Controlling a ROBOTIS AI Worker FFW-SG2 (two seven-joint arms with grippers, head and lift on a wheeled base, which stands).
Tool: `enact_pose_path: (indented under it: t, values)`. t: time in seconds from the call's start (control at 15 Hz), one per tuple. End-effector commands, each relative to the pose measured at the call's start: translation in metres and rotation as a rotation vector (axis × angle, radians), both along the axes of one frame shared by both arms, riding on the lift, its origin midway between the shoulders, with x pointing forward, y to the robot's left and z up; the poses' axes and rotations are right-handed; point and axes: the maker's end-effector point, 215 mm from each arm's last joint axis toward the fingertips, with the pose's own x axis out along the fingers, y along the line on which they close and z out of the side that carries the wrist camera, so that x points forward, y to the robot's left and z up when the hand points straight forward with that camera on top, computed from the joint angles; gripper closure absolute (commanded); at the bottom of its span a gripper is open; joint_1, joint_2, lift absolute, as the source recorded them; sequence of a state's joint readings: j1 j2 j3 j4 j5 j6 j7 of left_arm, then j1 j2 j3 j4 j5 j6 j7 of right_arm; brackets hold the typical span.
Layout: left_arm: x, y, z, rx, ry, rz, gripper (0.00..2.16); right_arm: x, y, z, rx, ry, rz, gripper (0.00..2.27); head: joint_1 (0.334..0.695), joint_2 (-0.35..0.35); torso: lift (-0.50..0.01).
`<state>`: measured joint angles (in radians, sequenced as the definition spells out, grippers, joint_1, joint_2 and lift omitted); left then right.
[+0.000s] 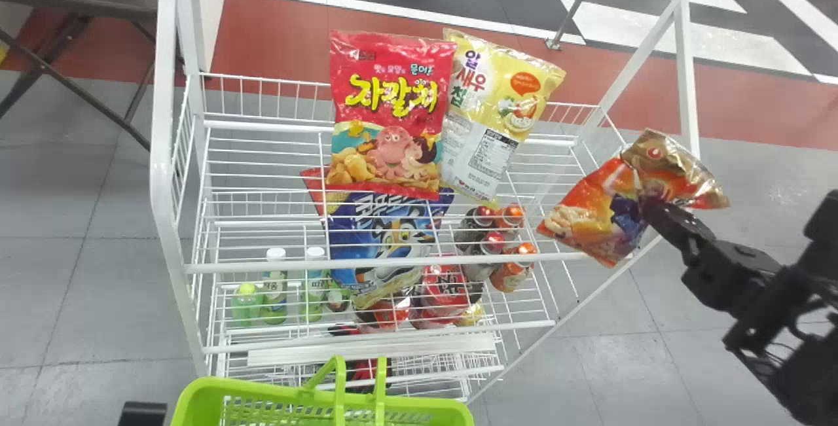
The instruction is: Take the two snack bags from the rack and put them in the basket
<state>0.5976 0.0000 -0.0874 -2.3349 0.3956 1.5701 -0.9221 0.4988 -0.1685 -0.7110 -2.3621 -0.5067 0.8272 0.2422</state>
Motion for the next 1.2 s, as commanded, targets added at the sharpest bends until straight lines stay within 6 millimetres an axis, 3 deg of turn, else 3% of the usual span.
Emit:
enact_pose_path:
  t: [0.0, 0.27, 0.33, 0.67, 0.87, 1.13]
  values:
    - [-0.001, -0.001, 0.002, -0.003, -0.001, -0.001, 1.48, -0.032, 0.016, -0.001, 0.071, 0.089, 0.031, 2.14, 0.695, -0.35, -0.008]
    - [-0.002, -0.004, 0.004, 0.002, -0.013, -0.008, 1.48, -0.107, 0.085, -0.039, 0.316, 0.364, 0.147, 2.14, 0.695, -0.35, -0.008]
    - [-0.001, -0.005, 0.005, 0.003, -0.018, -0.009, 1.48, -0.117, 0.099, -0.043, 0.354, 0.397, 0.172, 2.14, 0.695, -0.35, -0.008]
    - [0.002, -0.007, 0.005, 0.007, -0.029, -0.015, 1.48, -0.115, 0.15, -0.033, 0.446, 0.372, 0.31, 2.14, 0.695, -0.35, -0.008]
    - [0.002, -0.008, 0.004, 0.011, -0.029, -0.017, 1.48, -0.133, 0.196, -0.057, 0.495, 0.458, 0.394, 2.14, 0.695, -0.35, -0.008]
    - [0.003, -0.008, 0.005, 0.014, -0.036, -0.017, 1.48, -0.158, 0.243, -0.106, 0.519, 0.607, 0.449, 2.14, 0.695, -0.35, -0.008]
